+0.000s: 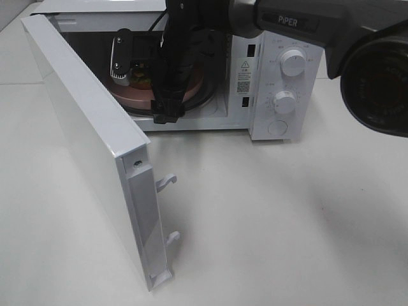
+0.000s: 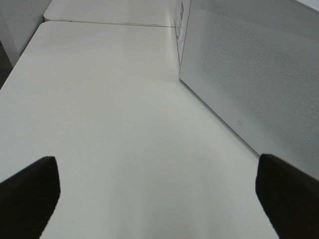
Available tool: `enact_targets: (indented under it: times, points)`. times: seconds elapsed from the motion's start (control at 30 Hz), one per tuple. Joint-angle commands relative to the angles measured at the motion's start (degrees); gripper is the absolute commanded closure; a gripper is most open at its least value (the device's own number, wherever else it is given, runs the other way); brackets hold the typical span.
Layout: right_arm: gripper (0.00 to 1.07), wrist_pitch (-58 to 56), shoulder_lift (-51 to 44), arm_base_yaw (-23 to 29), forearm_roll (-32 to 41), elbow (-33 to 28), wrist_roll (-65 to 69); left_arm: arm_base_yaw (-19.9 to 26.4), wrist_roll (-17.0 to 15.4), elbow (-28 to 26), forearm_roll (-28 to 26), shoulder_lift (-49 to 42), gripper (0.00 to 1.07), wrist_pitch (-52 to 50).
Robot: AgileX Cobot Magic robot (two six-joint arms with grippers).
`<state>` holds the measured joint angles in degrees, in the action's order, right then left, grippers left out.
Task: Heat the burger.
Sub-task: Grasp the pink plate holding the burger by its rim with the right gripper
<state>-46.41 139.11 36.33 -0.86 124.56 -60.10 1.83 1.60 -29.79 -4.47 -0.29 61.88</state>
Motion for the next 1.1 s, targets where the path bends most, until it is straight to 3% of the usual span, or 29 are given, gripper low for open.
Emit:
enact_targets:
  times: [0.03, 0.6, 1.1]
  points:
    - [0.22, 0.57, 0.29, -0.52, -0.11, 0.23, 0.52, 0.06, -0.17, 0.17, 0.11, -0.57, 0.07, -0.52]
    - [0.31, 3.67, 3.32, -1.95, -0.11, 0.23, 1.15, 0.06, -0.17, 0.17, 0.11, -0.57, 0.07, -0.52]
    - [0.31, 4.07, 4.93, -1.95, 0.17, 0.23, 1.2, 0.06, -0.17, 0.17, 0.11, -0.57, 0.07, -0.52]
